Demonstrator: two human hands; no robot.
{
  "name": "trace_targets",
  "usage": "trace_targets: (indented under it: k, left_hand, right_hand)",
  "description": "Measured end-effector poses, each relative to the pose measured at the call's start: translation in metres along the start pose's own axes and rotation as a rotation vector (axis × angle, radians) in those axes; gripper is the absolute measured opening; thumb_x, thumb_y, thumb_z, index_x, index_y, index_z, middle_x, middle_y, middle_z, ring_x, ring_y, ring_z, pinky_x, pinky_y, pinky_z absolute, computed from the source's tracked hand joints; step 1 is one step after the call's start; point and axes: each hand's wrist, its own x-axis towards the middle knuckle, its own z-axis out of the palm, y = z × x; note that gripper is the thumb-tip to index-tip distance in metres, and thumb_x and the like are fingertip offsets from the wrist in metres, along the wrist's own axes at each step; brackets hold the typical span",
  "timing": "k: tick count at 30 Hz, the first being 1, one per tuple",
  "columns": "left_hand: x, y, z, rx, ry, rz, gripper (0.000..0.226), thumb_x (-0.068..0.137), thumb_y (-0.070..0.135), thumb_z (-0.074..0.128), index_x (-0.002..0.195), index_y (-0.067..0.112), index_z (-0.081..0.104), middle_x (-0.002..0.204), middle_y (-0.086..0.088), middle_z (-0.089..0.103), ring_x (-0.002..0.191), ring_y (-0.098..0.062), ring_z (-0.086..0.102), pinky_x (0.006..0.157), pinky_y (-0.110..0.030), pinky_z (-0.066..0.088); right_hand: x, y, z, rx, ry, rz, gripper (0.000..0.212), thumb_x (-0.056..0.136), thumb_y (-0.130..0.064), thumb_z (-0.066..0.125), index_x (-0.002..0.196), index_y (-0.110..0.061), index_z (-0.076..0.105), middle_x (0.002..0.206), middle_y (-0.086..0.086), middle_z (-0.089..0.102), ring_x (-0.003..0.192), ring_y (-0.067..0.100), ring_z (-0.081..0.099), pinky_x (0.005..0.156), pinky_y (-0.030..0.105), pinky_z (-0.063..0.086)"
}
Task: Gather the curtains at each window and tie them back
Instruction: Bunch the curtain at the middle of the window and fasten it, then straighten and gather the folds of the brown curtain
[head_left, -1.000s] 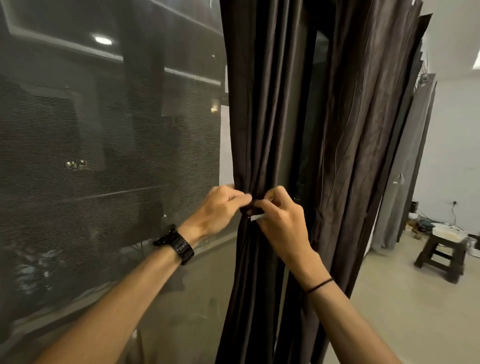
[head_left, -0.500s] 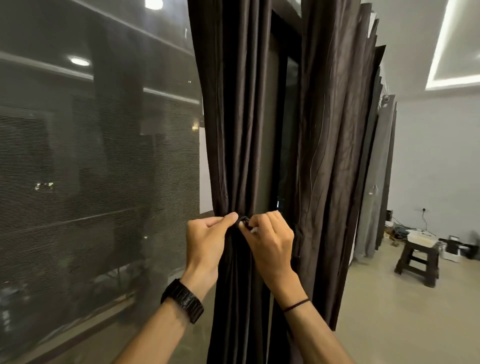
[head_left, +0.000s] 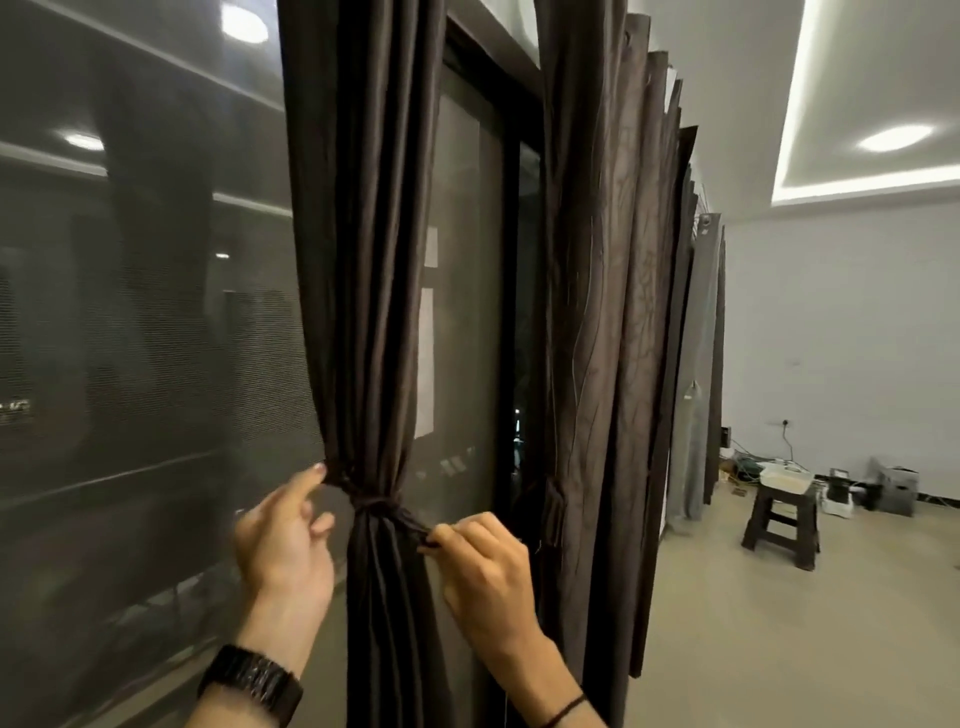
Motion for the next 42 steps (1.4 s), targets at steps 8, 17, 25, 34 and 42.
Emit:
trace_targets:
  k: [8,17,25,34,42]
  left_hand:
    - [-0.071,-0.034,0.018,0.603,-0.139,0.938,0.016,0.084,0.004,0.078,0.074,0.002,0.066,0.07,-0.014,0.058,0.058,-0.011,0.051,0.062,-0.018,0.045]
    - [-0.11,-0.094,0.125,0.901,-0.55,1.547,0.021,0.085,0.021,0.068,0.09,0.002,0.076,0.094,-0.011,0.069,0.086,-0.03,0.062,0.08,-0.037,0.052]
    - [-0.064,-0.133,0.26,1.311,-0.563,1.368,0.077,0.091,0.054,0.05,0.159,0.023,0.03,0.17,-0.009,0.024,0.156,-0.03,0.024,0.122,-0.046,0.028]
    - [-0.001,-0.147,0.38,1.528,-0.527,1.491,0.078,0.095,0.057,0.04,0.164,0.029,0.018,0.172,-0.018,0.008,0.158,-0.038,0.014,0.127,-0.055,0.021]
    - [0.054,-0.161,0.459,1.625,-0.425,1.492,0.075,0.095,0.066,0.046,0.161,0.047,0.015,0.168,-0.021,0.017,0.138,-0.045,0.041,0.096,-0.055,0.051]
  right_hand:
    - [0.039,0.053,-0.03,0.075,-0.171,-0.05,0.02,0.099,-0.025,0.064,0.117,-0.024,0.073,0.122,-0.013,0.071,0.111,0.011,0.062,0.091,0.03,0.051]
    - [0.095,0.173,-0.105,-0.128,-0.014,-0.017,0.027,0.098,-0.03,0.06,0.122,-0.024,0.072,0.136,-0.007,0.067,0.13,0.013,0.058,0.101,0.032,0.048]
    - [0.151,0.265,-0.152,-0.304,-0.02,0.037,0.047,0.102,-0.039,0.046,0.144,-0.019,0.055,0.155,0.002,0.05,0.148,0.02,0.039,0.11,0.037,0.042]
    - [0.221,0.349,-0.143,-0.432,-0.051,0.011,0.055,0.105,-0.041,0.042,0.155,-0.02,0.037,0.164,0.01,0.034,0.152,0.03,0.03,0.107,0.044,0.042]
    - [0.293,0.413,-0.093,-0.352,-0.109,0.08,0.052,0.107,-0.037,0.041,0.156,-0.023,0.031,0.162,0.01,0.036,0.136,0.034,0.05,0.098,0.052,0.051]
